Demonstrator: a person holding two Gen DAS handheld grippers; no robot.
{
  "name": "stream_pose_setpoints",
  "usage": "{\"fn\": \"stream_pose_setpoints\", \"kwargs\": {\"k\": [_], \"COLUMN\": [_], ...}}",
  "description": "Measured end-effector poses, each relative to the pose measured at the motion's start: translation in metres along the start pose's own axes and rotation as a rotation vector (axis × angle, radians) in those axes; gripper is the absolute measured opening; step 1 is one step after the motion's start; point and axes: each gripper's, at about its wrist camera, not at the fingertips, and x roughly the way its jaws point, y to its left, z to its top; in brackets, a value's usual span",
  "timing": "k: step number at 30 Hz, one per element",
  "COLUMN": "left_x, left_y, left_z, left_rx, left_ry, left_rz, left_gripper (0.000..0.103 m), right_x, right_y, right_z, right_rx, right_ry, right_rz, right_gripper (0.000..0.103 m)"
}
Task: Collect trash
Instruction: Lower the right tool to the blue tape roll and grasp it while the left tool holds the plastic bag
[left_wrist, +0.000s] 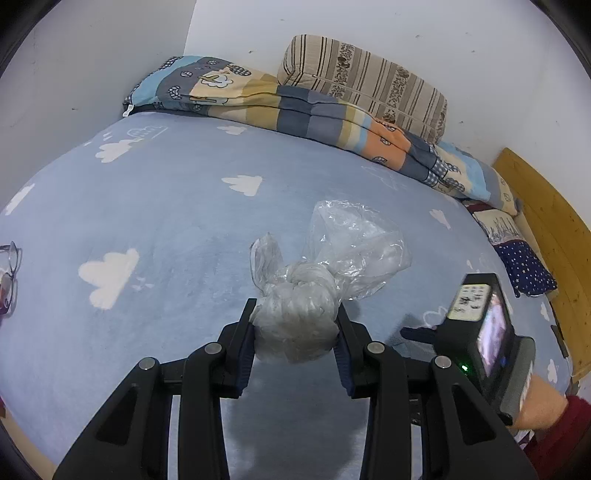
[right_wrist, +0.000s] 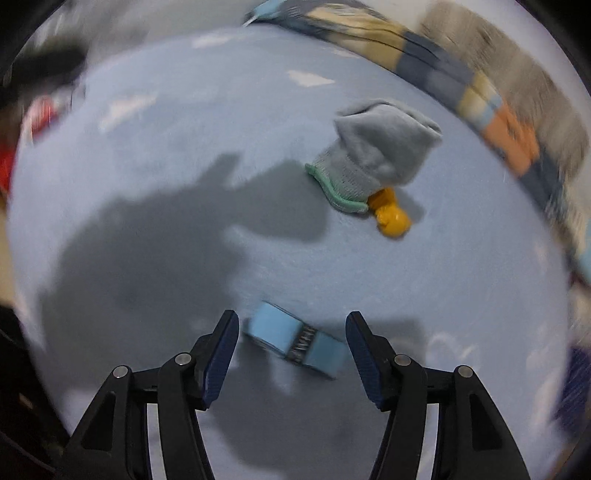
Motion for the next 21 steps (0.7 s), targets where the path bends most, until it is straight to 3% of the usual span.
{"fn": "stream_pose_setpoints", "kwargs": {"k": [3, 5, 9, 17, 21], "left_x": [0.001, 0.001, 0.001, 0.001, 0.001], "left_y": [0.001, 0.0, 0.0, -0.001, -0.001], "left_z": [0.0, 0.0, -0.001, -0.001, -0.001], "left_rx": [-0.001, 0.001, 0.009, 0.007, 0.007], "left_ry": [0.001, 0.002, 0.004, 0.005, 0.004], "left_rz": [0.0, -0.001, -0.001, -0.003, -0.004], "left_gripper": [0.036, 0.036, 0.036, 0.036, 0.036], "right_x": [0.007, 0.009, 0.015, 0.022, 0.007], "right_y": [-0.002, -0.003, -0.003, -0.048, -0.061], "right_z": [0.004, 0.006, 0.01, -0.007, -0.021], "right_rx": [-0.033, -0.045, -0.027, 0.352, 0.517], "right_ry": [0.018, 0.021, 0.028, 0.003, -0.044], "right_rz": [0.015, 0.032, 0.065, 0.294, 0.454], "right_gripper": [0.062, 0.051, 0.05, 0.053, 0.057]}}
